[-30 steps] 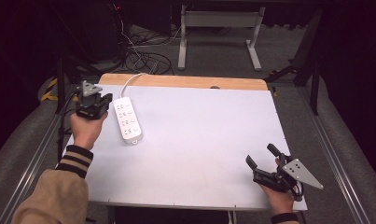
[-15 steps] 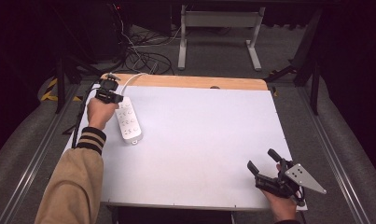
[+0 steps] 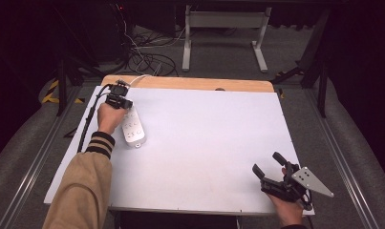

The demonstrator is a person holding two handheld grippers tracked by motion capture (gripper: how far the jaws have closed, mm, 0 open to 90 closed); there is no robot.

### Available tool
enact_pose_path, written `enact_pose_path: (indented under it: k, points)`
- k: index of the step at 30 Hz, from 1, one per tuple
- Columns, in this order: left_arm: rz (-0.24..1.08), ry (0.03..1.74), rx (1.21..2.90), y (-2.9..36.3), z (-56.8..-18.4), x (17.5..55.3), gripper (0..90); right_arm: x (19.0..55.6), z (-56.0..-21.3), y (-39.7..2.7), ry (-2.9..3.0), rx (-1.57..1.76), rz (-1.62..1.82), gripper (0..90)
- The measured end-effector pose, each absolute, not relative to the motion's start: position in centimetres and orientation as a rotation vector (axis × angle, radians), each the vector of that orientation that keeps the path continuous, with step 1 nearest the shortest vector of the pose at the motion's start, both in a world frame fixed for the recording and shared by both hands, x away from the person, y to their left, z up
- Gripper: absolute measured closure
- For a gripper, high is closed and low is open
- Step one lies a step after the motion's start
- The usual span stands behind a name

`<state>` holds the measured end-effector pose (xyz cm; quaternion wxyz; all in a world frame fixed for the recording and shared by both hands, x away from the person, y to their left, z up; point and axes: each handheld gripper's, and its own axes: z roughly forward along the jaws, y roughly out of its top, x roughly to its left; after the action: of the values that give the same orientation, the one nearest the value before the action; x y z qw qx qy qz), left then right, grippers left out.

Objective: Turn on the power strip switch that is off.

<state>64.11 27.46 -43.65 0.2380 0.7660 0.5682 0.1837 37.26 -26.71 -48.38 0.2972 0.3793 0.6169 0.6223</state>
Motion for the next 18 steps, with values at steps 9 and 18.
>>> enact_pose_path:
  k: [9, 18]
  points:
    - [0.61, 1.502, 2.124, 26.0, -44.2, 63.6, 90.0, 37.1, -48.2, -26.9, 1.627, 1.017, 1.682, 10.8]
    - [0.566, 1.522, 2.042, 29.0, -43.9, 63.5, 90.0, 37.1, -48.1, -26.9, 1.62, 1.021, 1.694, 10.8]
